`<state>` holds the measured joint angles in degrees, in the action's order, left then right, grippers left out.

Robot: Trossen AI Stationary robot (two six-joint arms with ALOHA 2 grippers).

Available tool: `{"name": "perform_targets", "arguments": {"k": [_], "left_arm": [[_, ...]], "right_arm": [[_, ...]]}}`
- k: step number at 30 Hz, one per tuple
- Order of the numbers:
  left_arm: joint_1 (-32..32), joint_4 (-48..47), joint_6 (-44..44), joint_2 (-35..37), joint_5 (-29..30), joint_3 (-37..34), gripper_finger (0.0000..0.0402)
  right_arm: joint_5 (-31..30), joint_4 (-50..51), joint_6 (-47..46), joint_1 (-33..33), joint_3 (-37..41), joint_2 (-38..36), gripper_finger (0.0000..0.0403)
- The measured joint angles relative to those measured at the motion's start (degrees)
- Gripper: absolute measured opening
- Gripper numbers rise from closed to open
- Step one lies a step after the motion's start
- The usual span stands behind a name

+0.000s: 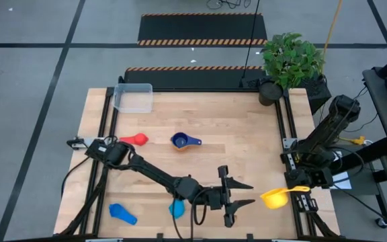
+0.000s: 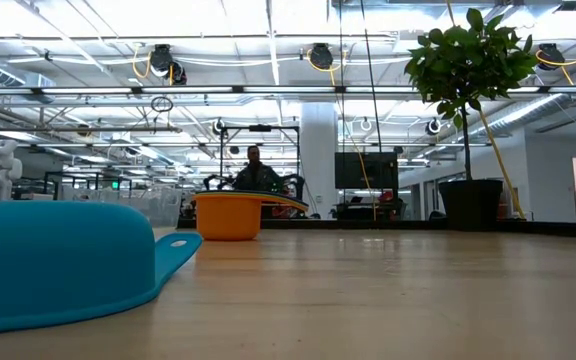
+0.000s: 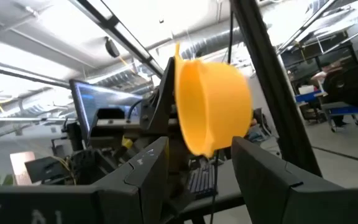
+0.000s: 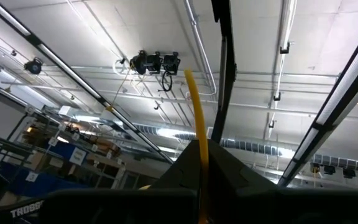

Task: Nest measuring cups in basket
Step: Stack the yellow measuring cup on top of the violet measuring cup

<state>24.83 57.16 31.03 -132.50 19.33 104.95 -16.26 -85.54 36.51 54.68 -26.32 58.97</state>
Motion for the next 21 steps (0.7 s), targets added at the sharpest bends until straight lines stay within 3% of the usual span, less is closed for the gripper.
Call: {"name": "perform_targets", "arguments": {"k": [21], "left_arm": [[-0.9,-2.2,-4.9,0.0,0.2,0.0,0.0170]], "right_arm": [[0.2,-0.6,-1.8,-4.7,-0.1,2.5,0.0002]]}}
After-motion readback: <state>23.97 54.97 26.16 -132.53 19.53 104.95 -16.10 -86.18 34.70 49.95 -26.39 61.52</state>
